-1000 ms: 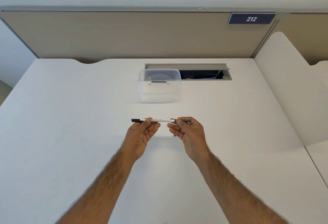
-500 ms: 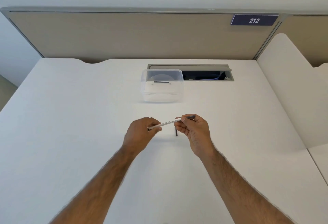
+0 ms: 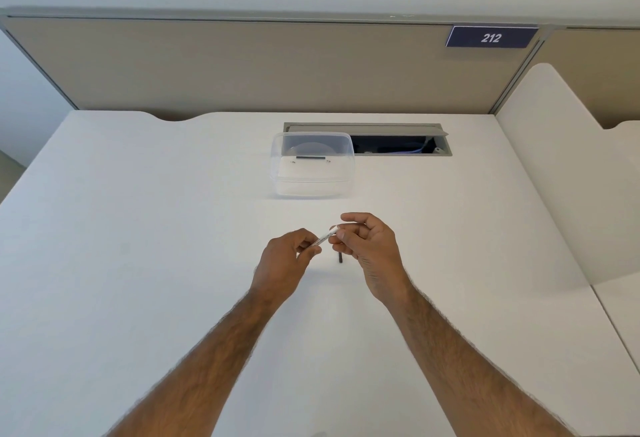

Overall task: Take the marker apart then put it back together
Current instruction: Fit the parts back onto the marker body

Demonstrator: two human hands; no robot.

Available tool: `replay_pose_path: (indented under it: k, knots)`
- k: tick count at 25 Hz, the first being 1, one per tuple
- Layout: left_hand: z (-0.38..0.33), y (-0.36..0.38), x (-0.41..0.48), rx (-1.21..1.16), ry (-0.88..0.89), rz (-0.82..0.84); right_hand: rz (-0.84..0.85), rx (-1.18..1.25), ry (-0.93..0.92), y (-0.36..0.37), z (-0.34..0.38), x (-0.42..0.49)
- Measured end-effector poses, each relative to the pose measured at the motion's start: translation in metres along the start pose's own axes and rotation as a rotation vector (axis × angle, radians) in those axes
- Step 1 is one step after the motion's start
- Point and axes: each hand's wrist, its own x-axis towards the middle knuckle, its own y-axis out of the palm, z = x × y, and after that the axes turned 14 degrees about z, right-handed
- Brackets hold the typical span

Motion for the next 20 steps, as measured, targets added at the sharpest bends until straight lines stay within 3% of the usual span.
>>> replay_pose_path:
  k: [5,9,12,15,20]
  knots:
    - [-0.001,-0.001,0.002,0.017,-0.017,0.005,-0.034,-0.041,0.02,-0.003,-0.005,0.003]
    - [0.005,-0.005,0.002,0.039,-0.068,-0.002,-0.218,-0.204,0.136,-0.019,-0.014,0.008]
    - [0.014,-0.006,0.002,0.062,-0.083,-0.004,-0.291,-0.574,0.306,-0.031,-0.031,0.013]
    - [0.022,-0.006,0.003,0.086,-0.091,0.009,-0.202,-1.004,0.419,-0.028,-0.045,0.021]
    - [0.028,-0.007,0.007,0.095,-0.103,0.032,-0.07,-1.389,0.488,-0.015,-0.058,0.035]
